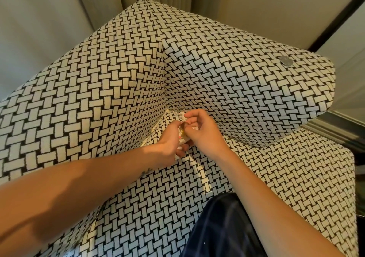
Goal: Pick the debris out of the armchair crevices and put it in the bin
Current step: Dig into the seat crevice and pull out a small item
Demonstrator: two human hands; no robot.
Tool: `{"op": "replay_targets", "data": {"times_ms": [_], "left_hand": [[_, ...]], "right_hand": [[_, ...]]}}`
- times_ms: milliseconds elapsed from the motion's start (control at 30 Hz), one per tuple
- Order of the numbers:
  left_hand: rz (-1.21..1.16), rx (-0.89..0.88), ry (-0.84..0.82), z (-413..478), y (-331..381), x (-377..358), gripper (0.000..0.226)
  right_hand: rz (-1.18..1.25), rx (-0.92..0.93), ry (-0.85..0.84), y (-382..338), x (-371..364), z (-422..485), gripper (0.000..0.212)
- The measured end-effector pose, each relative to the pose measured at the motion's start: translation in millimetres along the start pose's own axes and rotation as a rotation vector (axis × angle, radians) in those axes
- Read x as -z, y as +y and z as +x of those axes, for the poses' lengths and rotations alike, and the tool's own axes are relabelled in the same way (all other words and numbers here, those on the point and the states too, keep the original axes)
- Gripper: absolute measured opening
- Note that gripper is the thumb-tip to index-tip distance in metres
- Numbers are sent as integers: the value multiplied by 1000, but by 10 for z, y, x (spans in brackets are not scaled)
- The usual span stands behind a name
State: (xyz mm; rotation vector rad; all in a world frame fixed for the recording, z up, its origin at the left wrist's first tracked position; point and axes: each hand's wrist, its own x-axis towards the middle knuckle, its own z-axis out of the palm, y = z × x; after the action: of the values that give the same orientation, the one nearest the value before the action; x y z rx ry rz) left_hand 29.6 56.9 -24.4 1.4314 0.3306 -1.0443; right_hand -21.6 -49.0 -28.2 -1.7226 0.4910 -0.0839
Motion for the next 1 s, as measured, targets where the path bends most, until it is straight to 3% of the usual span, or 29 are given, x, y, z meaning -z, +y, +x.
{"op": "replay_targets", "data": {"times_ms": [267,367,567,867,1000], "left_hand": [[159,-86,-64,57,-44,3,48],[147,-85,-81,98,-68,-15,36],[119,-82,-48,96,-59,-16,23],[194,-101,34,215,-78,43,44],[215,-114,40,217,-76,41,40]], "right_hand": [[611,-273,70,-37,-1,77,28],[789,-323,73,-84,21,72,33],[826,-328,12,-104,26,45,40],[893,-299,-101,-134,64,-19,40],[886,-275,-150,-181,93,-69,42]]}}
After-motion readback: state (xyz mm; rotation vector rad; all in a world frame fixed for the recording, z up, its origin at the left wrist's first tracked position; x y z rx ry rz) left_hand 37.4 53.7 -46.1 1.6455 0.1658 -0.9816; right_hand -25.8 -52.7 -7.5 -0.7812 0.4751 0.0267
